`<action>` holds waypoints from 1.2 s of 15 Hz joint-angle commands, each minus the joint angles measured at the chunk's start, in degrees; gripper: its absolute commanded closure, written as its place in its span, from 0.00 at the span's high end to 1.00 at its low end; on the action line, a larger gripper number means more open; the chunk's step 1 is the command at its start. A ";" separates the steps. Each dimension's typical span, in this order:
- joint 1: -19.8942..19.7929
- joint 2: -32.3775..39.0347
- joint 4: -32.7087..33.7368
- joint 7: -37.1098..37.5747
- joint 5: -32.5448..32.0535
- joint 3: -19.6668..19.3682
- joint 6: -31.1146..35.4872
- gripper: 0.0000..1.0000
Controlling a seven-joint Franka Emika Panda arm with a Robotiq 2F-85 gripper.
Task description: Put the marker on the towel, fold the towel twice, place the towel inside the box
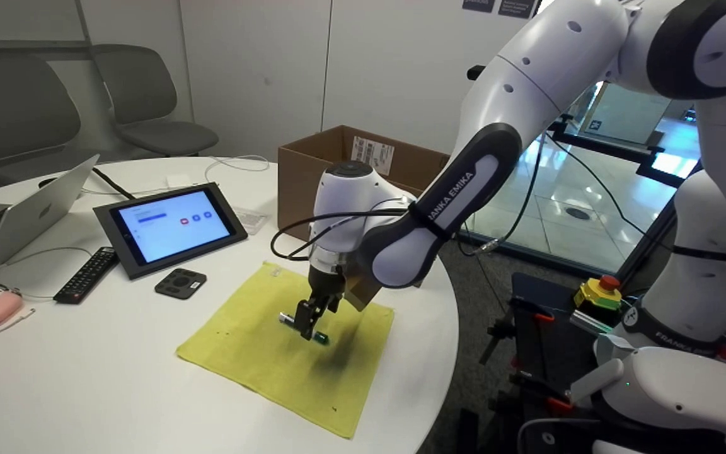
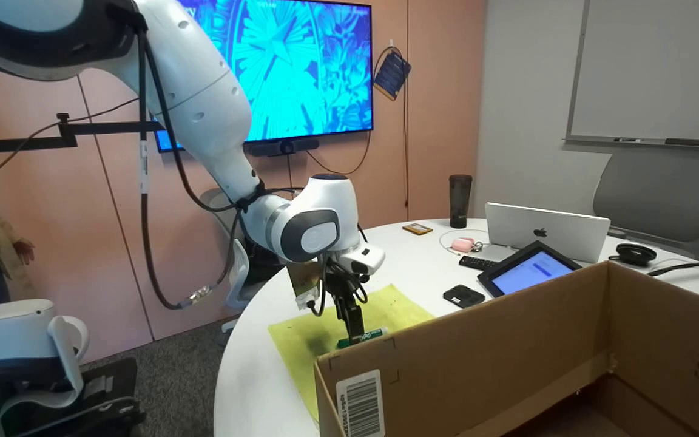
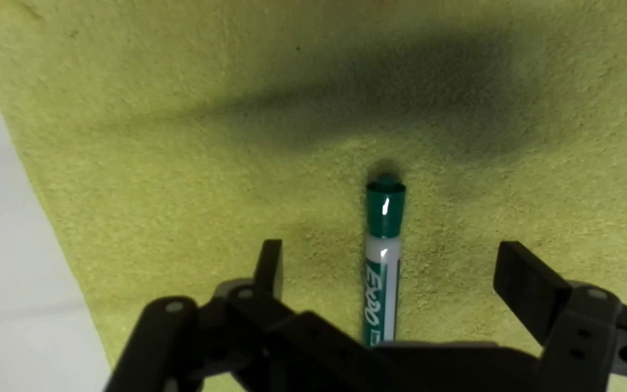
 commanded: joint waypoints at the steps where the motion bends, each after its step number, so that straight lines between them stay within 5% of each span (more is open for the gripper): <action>1: 0.23 -8.14 -9.57 0.29 1.66 -0.41 3.15 1.00; 8: 4.65 -9.75 -18.97 10.80 0.27 -7.57 9.79 1.00; 18: 9.82 -5.47 -20.94 18.61 -0.10 -15.75 13.80 1.00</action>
